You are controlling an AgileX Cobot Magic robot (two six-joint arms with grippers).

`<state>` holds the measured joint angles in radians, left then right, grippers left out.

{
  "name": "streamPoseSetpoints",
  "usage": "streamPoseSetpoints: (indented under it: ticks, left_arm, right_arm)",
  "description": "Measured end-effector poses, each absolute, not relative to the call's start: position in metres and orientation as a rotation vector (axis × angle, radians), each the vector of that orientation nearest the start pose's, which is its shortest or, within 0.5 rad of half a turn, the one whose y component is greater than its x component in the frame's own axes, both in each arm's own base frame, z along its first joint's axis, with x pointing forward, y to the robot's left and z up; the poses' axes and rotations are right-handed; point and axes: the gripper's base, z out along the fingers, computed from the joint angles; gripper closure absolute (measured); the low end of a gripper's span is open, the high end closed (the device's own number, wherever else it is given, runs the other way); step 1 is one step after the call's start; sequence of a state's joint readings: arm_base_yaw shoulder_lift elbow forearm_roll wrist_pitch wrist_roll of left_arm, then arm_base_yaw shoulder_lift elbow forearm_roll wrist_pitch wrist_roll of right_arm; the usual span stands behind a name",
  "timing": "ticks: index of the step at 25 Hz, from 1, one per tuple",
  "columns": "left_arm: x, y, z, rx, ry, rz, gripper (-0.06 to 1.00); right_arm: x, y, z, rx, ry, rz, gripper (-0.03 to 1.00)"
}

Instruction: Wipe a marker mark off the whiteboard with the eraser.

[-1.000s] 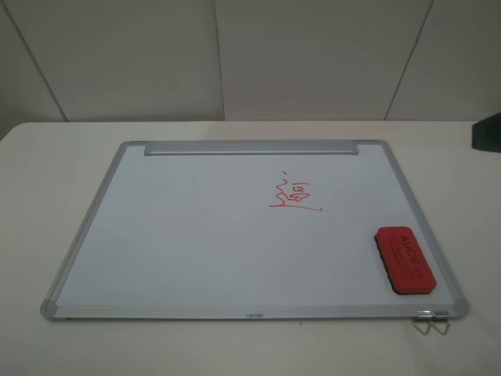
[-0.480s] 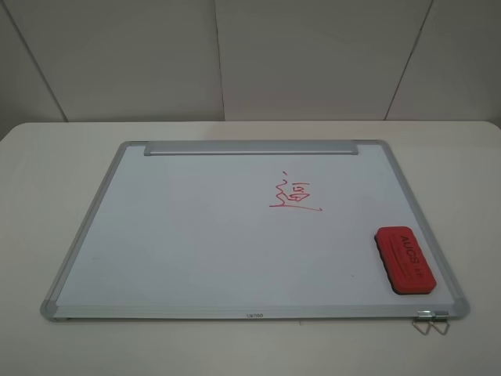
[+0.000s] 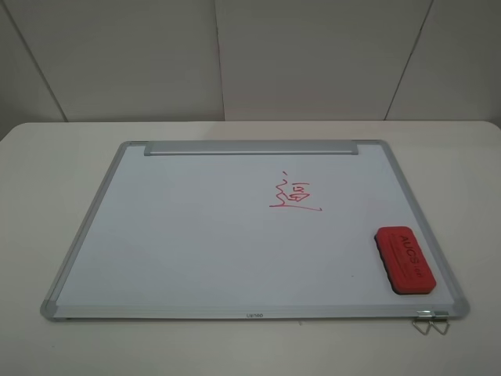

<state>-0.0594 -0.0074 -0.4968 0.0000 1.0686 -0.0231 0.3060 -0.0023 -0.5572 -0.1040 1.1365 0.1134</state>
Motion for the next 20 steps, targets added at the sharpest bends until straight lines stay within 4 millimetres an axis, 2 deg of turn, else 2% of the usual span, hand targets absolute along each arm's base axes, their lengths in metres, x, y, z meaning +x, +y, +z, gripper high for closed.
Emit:
streamPoseSetpoints:
  ticks: [9, 20]
  left_arm:
    - [-0.0060, 0.0004, 0.2757, 0.037, 2.048, -0.051, 0.17]
    - [-0.0060, 0.0004, 0.2757, 0.037, 2.048, -0.051, 0.17]
  right_arm:
    - [-0.0055, -0.0081, 0.2822, -0.201, 2.019, 0.159, 0.18]
    - [-0.0071, -0.0065, 0.2824, 0.029, 2.023, 0.017, 0.18]
